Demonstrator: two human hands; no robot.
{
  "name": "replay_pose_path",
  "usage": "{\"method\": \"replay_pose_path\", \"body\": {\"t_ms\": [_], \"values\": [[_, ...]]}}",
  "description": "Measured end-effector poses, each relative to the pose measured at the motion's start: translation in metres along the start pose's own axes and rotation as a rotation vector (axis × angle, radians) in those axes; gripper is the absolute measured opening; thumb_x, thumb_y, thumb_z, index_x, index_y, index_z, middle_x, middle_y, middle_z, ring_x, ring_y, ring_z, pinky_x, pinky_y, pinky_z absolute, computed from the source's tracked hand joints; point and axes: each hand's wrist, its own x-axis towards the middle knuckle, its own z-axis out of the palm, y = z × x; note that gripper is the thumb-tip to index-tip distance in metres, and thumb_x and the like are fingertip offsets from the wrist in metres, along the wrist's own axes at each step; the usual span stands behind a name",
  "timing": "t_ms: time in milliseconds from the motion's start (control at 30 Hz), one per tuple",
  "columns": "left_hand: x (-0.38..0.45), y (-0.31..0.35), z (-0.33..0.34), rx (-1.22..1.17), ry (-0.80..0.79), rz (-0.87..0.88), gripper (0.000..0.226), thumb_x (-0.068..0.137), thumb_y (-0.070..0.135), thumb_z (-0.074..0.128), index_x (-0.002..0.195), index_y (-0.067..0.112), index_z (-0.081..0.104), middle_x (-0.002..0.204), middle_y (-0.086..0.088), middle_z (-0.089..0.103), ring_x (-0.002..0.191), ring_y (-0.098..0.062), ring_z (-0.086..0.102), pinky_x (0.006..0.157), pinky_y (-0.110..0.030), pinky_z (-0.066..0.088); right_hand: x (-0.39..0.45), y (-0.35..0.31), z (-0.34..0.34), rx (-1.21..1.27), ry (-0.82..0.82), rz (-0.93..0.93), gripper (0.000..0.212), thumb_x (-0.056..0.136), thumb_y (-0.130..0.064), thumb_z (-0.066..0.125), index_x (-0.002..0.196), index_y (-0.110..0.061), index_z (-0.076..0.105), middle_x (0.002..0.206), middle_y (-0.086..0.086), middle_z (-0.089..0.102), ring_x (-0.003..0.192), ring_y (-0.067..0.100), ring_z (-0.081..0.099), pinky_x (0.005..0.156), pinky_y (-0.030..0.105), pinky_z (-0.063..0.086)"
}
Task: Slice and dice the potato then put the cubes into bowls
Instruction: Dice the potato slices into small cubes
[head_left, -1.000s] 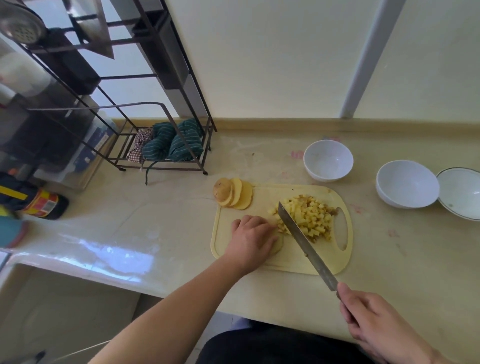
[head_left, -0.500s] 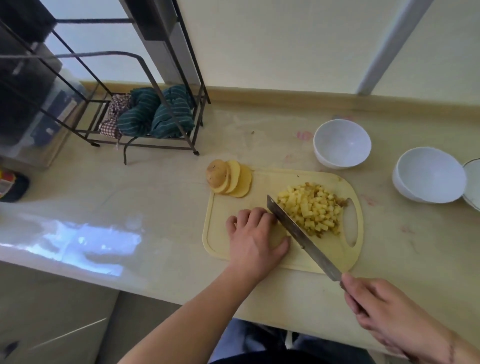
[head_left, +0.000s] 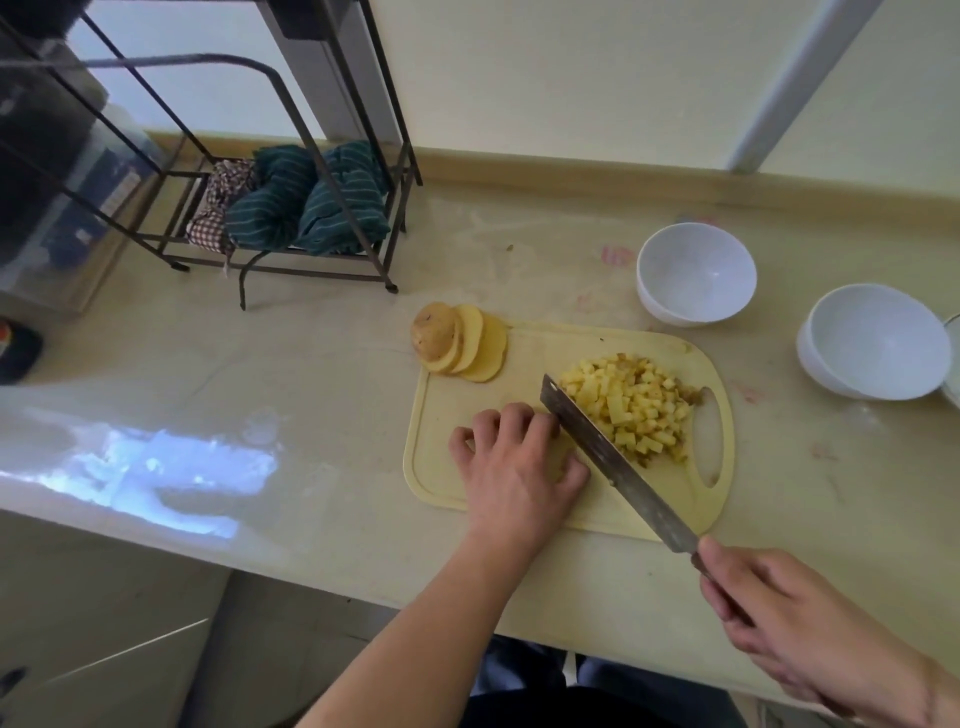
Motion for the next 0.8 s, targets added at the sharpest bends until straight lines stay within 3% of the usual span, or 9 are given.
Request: {"method": "replay_pose_path", "body": {"t_ms": [267,400,533,700,800], "values": [[0.004,-0.011,-0.003,-0.073,-0.027,0.028,0.037,0.080,0.056,0.058,0.096,0.024,0.066,0.103,0.005,0.059,0.101,-0.024,0.045,0.093,-0.042,0.025,0.003,0.003,0.007,0.016,-0.007,-0.006,0.065,0.062,-0.084,0.047,0.061,-0.019,0.042,0.058,0.008,0.021,0.046,0.016,0.014,0.044,0.024,0.010],[0.004,-0.037,-0.012,-0.109,-0.117,0.236,0.052,0.083,0.066,0.057,0.116,0.026,0.064,0.116,0.004,0.057,0.111,-0.023,0.046,0.099,-0.044,0.026,0.002,0.001,0.004,0.016,0.001,0.004,0.065,0.063,-0.084,0.046,0.060,-0.019,0.042,0.057,0.006,0.021,0.046,0.015,0.012,0.043,0.021,0.010],[0.006,-0.065,-0.020,-0.095,-0.196,0.425,0.067,0.085,0.065,0.059,0.138,0.024,0.054,0.130,0.002,0.052,0.118,-0.026,0.046,0.099,-0.046,0.035,0.000,0.004,0.002,-0.008,0.031,-0.007,0.062,0.077,-0.074,0.042,0.066,-0.013,0.042,0.059,0.008,0.023,0.045,0.015,0.015,0.043,0.020,0.012],[0.010,-0.064,-0.022,-0.054,-0.235,0.516,0.063,0.091,0.062,0.056,0.143,0.027,0.051,0.133,-0.001,0.051,0.119,-0.027,0.046,0.099,-0.047,0.038,-0.005,0.001,0.008,-0.027,0.060,-0.049,0.065,0.067,-0.080,0.045,0.060,-0.016,0.043,0.054,0.007,0.026,0.041,0.015,0.018,0.038,0.018,0.017],[0.012,-0.054,-0.019,-0.055,-0.230,0.566,0.056,0.092,0.059,0.056,0.139,0.029,0.055,0.133,-0.003,0.052,0.116,-0.028,0.047,0.096,-0.046,0.038,-0.005,0.000,0.008,0.014,0.044,-0.027,0.064,0.080,-0.074,0.041,0.065,-0.012,0.043,0.054,0.007,0.025,0.040,0.014,0.017,0.039,0.017,0.016]]}}
